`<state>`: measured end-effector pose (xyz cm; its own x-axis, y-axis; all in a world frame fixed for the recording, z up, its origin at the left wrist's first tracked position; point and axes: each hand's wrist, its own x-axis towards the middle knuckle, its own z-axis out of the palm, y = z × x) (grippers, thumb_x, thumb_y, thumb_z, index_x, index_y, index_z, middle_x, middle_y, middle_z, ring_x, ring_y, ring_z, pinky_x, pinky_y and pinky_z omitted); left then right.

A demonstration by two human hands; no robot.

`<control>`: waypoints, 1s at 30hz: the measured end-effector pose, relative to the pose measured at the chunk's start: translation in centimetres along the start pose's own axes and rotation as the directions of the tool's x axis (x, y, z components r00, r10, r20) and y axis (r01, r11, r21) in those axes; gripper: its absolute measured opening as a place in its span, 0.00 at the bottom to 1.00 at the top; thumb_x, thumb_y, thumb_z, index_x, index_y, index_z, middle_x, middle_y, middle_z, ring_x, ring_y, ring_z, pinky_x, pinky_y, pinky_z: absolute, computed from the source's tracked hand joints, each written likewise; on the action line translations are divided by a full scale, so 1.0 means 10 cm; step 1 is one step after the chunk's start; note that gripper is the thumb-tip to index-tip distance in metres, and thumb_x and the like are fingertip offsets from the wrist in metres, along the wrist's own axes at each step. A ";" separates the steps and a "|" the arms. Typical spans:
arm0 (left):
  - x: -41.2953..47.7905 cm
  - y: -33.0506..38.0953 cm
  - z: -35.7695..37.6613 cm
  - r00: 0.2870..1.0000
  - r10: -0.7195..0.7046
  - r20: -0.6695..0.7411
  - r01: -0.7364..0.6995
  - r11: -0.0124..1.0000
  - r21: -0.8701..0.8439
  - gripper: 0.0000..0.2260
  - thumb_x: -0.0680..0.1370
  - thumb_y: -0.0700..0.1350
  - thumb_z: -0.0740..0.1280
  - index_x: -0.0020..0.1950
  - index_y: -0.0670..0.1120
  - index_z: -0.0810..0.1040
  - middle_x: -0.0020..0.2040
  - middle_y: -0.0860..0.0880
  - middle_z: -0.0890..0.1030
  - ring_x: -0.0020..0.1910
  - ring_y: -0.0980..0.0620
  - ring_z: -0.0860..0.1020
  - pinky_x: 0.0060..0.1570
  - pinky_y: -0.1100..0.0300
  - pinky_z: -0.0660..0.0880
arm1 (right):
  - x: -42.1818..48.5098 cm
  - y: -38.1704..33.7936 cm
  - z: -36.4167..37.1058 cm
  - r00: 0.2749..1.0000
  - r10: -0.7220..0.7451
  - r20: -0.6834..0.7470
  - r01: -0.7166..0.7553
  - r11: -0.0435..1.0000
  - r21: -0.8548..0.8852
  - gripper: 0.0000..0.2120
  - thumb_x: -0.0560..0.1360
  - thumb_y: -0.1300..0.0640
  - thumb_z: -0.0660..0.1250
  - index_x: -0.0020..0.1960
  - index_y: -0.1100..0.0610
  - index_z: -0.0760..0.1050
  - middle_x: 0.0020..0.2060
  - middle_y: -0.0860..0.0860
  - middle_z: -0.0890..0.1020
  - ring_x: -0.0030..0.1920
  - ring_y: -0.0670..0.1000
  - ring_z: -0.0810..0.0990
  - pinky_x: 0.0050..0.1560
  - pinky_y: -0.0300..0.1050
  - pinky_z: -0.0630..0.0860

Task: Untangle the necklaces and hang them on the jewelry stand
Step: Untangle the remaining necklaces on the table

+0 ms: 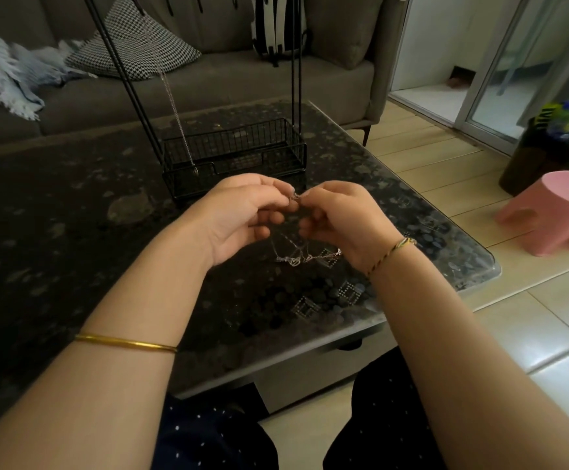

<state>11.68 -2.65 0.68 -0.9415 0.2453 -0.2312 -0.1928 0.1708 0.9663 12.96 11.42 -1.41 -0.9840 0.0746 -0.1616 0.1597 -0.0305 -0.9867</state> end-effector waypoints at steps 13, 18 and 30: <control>0.04 -0.06 0.03 0.984 0.112 -0.141 -0.079 0.973 0.219 0.03 0.78 0.41 0.67 0.47 0.47 0.81 0.40 0.50 0.79 0.33 0.58 0.74 0.30 0.65 0.70 | -0.02 0.01 -0.06 0.998 -0.042 -0.046 0.034 0.986 -0.162 0.05 0.75 0.60 0.67 0.40 0.58 0.77 0.23 0.46 0.68 0.21 0.43 0.63 0.20 0.35 0.59; 0.04 -0.08 0.05 0.968 0.147 -0.203 -0.099 0.968 0.231 0.04 0.80 0.45 0.64 0.47 0.49 0.78 0.40 0.50 0.81 0.30 0.59 0.78 0.29 0.66 0.71 | -0.04 0.02 -0.06 0.997 -0.074 -0.010 0.070 0.971 -0.229 0.04 0.74 0.57 0.69 0.41 0.54 0.78 0.23 0.44 0.70 0.21 0.41 0.64 0.21 0.34 0.61; 0.03 -0.05 0.06 0.955 0.186 -0.229 -0.126 0.959 0.253 0.05 0.82 0.46 0.61 0.49 0.48 0.76 0.36 0.49 0.81 0.20 0.59 0.68 0.24 0.66 0.67 | -0.03 0.03 -0.03 0.997 -0.076 -0.014 0.074 0.988 -0.137 0.05 0.76 0.59 0.67 0.42 0.56 0.78 0.32 0.50 0.76 0.27 0.44 0.74 0.31 0.38 0.78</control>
<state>11.69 -2.10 0.09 -0.9988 0.0472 -0.0152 0.0036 0.3739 0.9275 13.31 11.68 -1.64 -0.9922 0.0906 -0.0859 0.0959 0.1116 -0.9891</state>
